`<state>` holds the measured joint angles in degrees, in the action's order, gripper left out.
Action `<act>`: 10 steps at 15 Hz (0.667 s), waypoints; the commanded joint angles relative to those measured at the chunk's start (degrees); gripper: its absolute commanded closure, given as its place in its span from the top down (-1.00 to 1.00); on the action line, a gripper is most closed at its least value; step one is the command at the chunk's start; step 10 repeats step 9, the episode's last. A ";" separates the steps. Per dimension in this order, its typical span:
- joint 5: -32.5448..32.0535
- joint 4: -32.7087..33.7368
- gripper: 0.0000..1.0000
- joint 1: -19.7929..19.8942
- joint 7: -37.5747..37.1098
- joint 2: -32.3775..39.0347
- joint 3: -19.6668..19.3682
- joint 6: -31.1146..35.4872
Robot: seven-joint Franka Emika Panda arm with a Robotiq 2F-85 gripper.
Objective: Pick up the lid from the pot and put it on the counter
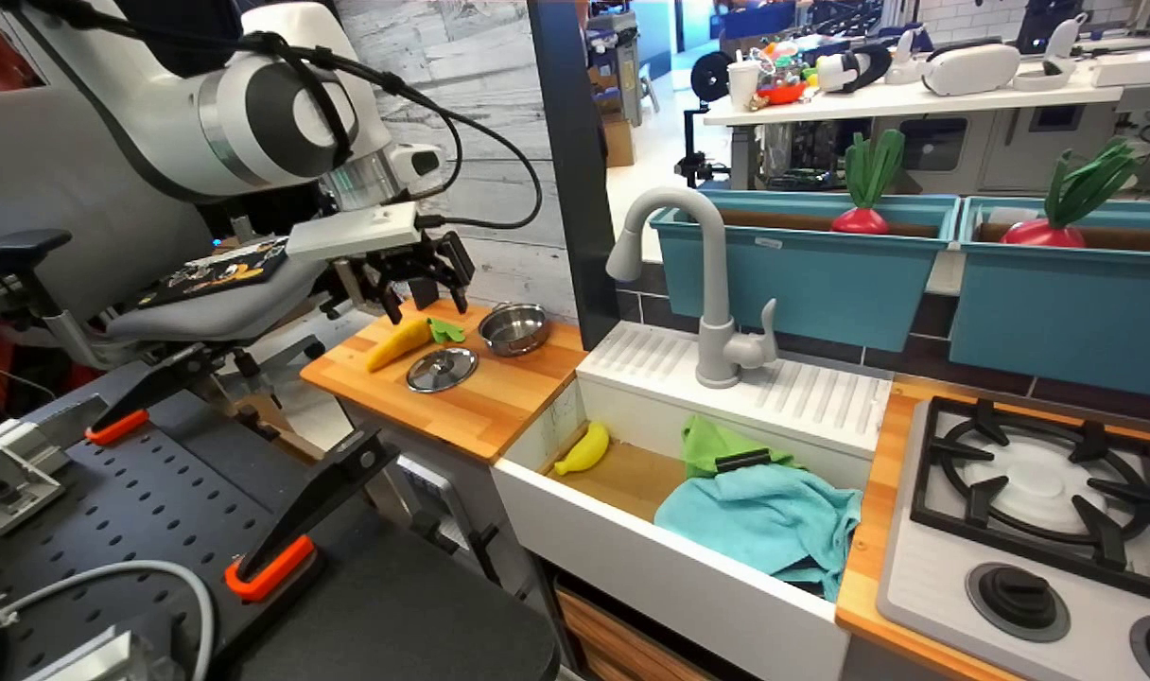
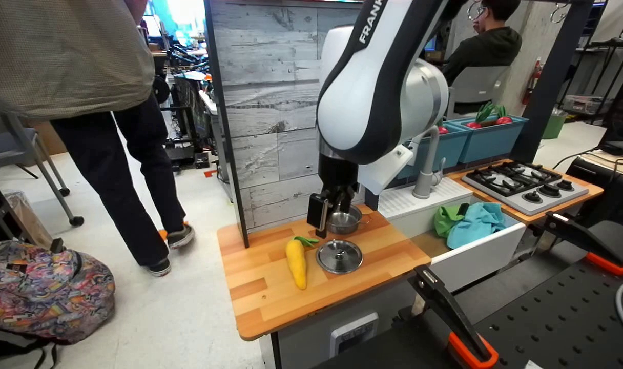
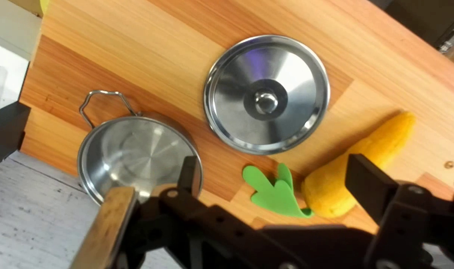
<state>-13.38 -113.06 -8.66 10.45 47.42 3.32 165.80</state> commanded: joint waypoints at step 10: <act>0.13 -2.52 1.00 0.53 0.13 -2.82 0.63 -0.44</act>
